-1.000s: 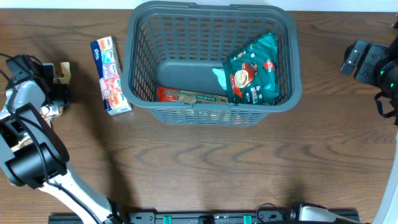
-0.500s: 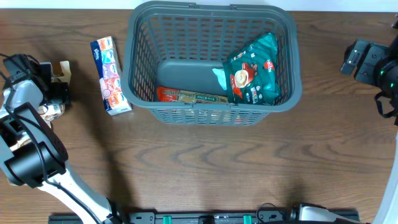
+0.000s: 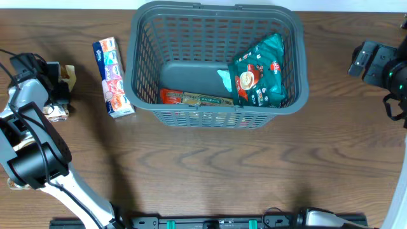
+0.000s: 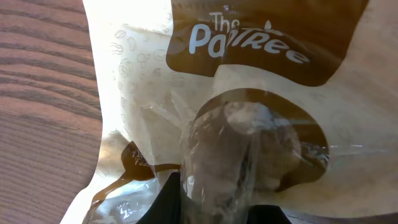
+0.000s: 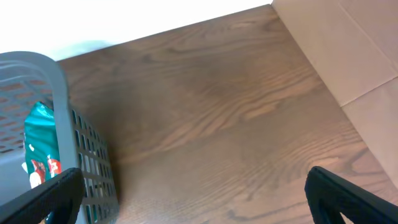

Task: Pack container
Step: 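Lift the PanTree snack bag with the left gripper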

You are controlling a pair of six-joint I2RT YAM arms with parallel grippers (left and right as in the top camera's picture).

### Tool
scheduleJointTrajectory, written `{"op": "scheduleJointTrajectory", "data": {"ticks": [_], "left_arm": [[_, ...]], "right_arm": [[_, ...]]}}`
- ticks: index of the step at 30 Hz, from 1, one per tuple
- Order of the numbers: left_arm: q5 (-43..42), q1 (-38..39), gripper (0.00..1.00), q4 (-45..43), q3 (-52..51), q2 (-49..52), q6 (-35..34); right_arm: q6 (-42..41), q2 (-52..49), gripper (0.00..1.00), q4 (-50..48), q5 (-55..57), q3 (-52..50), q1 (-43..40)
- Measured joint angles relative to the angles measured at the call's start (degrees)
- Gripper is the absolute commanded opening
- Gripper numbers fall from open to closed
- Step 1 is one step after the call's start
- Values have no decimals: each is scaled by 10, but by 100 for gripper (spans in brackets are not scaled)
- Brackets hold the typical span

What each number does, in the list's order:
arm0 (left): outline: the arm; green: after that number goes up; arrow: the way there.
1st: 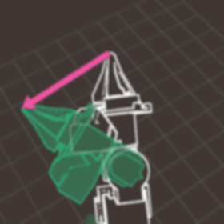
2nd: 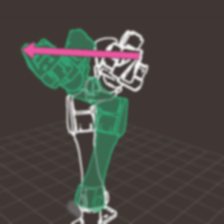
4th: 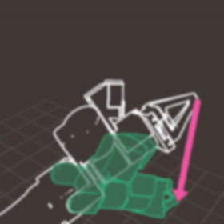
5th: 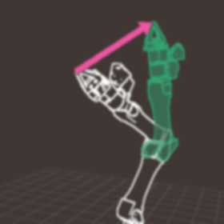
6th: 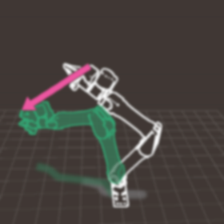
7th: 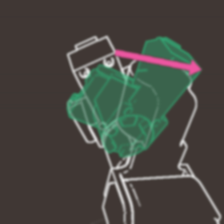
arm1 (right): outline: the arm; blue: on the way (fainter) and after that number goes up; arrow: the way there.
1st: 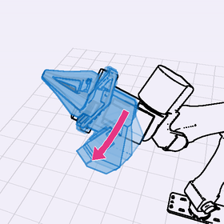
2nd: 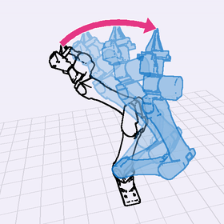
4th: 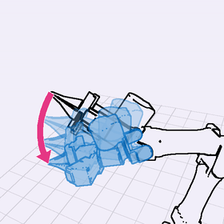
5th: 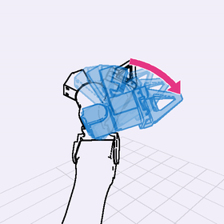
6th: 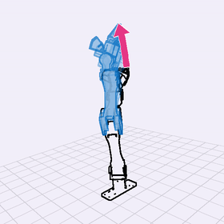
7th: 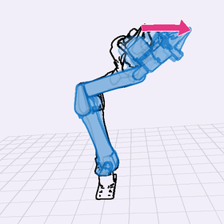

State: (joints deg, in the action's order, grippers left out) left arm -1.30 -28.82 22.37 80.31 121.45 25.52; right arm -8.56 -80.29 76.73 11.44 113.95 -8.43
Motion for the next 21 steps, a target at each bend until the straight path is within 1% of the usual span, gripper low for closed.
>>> {"op": "scheduleJointTrajectory", "data": {"ticks": [11,21], "left_arm": [[6,-1,6,8,-4,-14,0],[26,-7,6,41,-42,-83,-1]], "right_arm": [[0,0,99,0,0,0,0],[0,0,99,0,0,0,0]]}}
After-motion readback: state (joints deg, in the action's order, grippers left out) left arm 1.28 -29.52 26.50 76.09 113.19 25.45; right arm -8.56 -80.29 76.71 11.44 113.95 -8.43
